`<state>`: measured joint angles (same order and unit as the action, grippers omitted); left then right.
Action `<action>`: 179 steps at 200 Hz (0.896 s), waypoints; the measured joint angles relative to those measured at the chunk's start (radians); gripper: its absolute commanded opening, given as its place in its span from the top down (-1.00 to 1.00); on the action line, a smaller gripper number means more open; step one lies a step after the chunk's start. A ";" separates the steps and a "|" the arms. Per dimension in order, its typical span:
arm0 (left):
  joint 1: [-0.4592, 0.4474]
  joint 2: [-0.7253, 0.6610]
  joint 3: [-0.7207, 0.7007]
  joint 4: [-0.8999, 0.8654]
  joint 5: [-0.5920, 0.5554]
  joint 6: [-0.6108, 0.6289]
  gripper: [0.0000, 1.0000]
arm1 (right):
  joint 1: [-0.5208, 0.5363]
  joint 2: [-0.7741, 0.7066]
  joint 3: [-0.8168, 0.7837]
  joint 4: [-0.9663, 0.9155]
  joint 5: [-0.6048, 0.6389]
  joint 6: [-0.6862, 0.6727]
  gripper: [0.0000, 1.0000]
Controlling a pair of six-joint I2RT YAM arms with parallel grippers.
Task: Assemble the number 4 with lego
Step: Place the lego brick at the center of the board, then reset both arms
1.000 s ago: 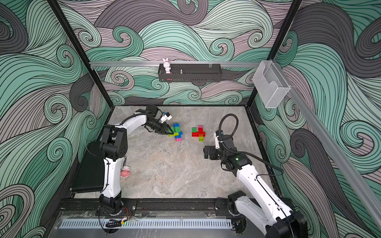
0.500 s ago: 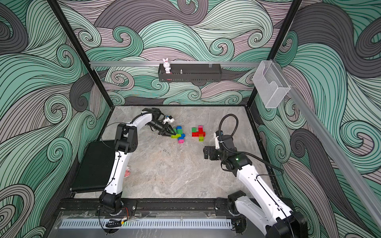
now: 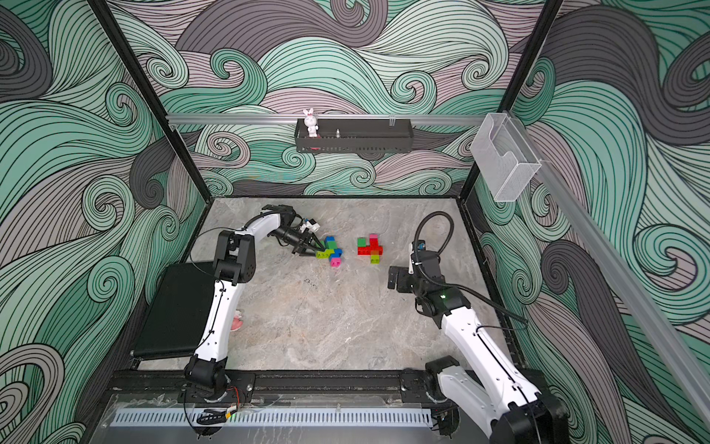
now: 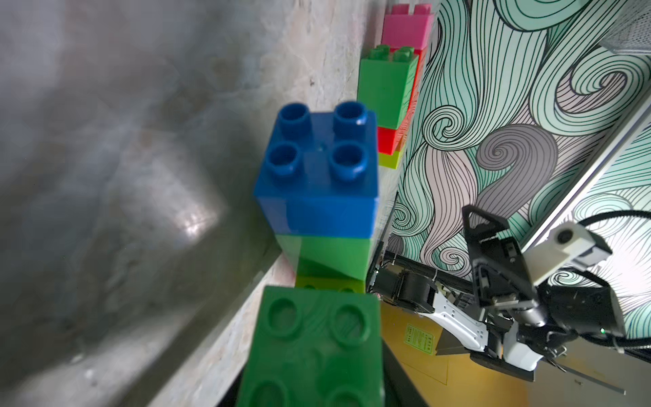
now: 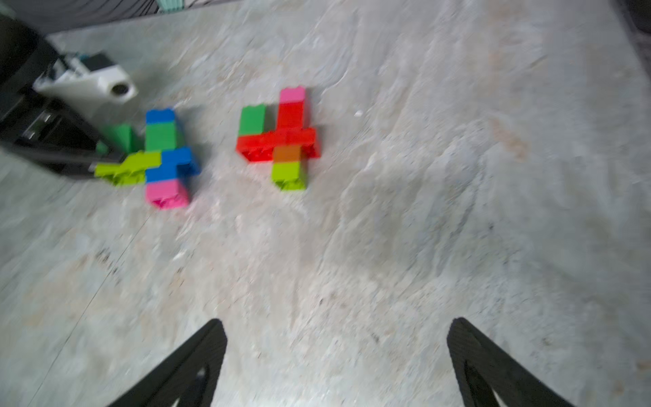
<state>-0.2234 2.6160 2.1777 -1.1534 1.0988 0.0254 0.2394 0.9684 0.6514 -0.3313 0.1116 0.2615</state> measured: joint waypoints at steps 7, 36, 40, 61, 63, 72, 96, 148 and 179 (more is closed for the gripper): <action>0.001 -0.002 -0.015 0.020 -0.005 -0.018 -0.20 | -0.040 0.019 -0.010 0.043 0.027 0.000 -0.98; 0.018 -0.045 -0.115 0.098 0.010 -0.076 -0.53 | -0.166 0.132 -0.063 0.224 0.174 0.000 -0.98; 0.023 -0.064 -0.141 0.117 0.007 -0.085 -0.57 | -0.174 0.151 -0.068 0.246 0.200 -0.003 -0.98; 0.062 -0.197 -0.322 0.230 -0.048 -0.151 -0.97 | -0.188 0.291 -0.070 0.350 0.326 -0.032 -0.98; 0.070 -0.220 -0.349 0.247 -0.058 -0.159 -0.97 | -0.189 0.307 -0.069 0.360 0.335 -0.036 -0.98; 0.100 -0.306 -0.455 0.304 -0.112 -0.194 -0.97 | -0.192 0.369 -0.070 0.406 0.368 -0.052 -0.98; 0.203 -0.604 -0.728 0.425 -0.327 -0.253 -0.97 | -0.201 0.488 -0.068 0.507 0.369 -0.109 -0.98; 0.285 -1.253 -1.235 0.867 -1.089 -0.307 -0.97 | -0.198 0.531 -0.148 0.881 0.127 -0.227 -0.98; 0.293 -1.217 -1.481 1.154 -1.305 -0.233 -0.97 | -0.194 0.554 -0.230 1.025 0.063 -0.254 -0.98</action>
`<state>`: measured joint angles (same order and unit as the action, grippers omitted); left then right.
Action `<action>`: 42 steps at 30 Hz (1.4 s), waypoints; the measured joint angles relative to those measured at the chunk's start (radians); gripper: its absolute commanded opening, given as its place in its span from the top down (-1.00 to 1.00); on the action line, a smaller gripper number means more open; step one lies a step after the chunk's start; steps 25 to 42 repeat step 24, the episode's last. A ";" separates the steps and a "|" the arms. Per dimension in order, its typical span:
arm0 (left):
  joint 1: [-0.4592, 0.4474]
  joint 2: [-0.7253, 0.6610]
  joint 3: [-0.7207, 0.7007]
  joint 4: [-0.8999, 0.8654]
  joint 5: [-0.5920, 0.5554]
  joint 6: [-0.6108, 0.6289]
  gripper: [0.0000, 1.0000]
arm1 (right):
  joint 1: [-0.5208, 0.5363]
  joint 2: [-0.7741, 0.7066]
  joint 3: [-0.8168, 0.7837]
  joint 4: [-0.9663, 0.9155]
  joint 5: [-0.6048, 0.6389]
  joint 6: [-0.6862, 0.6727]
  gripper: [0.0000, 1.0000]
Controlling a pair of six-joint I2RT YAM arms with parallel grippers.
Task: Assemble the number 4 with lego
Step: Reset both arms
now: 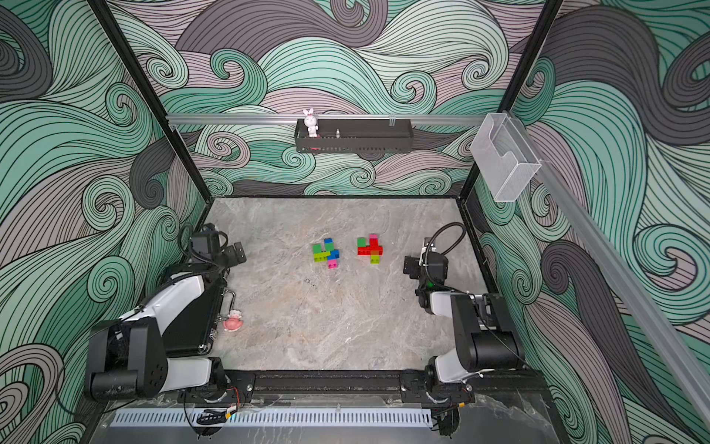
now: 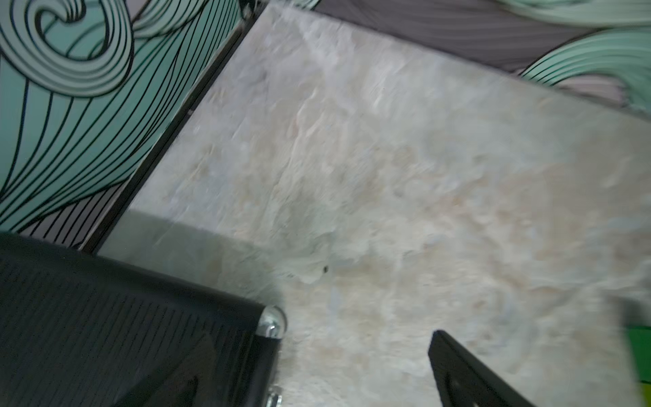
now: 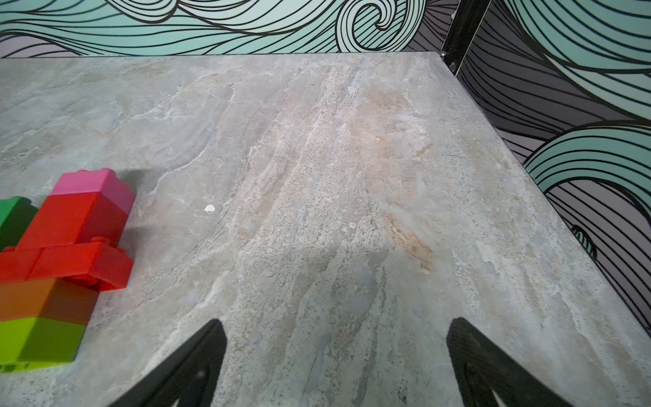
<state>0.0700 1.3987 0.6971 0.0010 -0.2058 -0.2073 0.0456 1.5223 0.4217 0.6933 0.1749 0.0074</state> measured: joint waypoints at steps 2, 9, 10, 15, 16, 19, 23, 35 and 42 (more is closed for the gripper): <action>0.002 0.070 -0.010 0.096 -0.038 0.062 -0.97 | 0.000 0.015 -0.018 0.056 0.000 -0.001 -0.98; 0.012 0.112 -0.093 0.377 0.079 0.138 -0.97 | -0.001 0.019 -0.024 0.131 0.000 -0.001 -0.98; 0.012 0.111 -0.134 0.457 0.097 0.145 -0.97 | -0.001 0.019 -0.024 0.137 0.000 -0.001 -0.98; 0.013 0.133 -0.235 0.695 0.138 0.188 -0.97 | -0.001 0.019 -0.024 0.150 0.000 -0.001 -0.98; 0.012 0.137 -0.237 0.712 0.146 0.190 -0.97 | -0.001 0.019 -0.024 0.151 0.000 -0.001 -0.98; 0.012 0.152 -0.253 0.760 0.166 0.198 -0.97 | -0.001 0.019 -0.024 0.153 0.000 -0.001 -0.98; 0.011 0.149 -0.244 0.734 0.180 0.193 -0.97 | -0.001 0.019 -0.024 0.153 0.000 -0.001 -0.98; 0.012 0.149 -0.245 0.734 0.183 0.195 -0.97 | -0.001 0.019 -0.024 0.153 0.000 -0.002 -0.98; 0.012 0.149 -0.245 0.734 0.183 0.195 -0.97 | -0.001 0.019 -0.024 0.153 0.000 -0.002 -0.98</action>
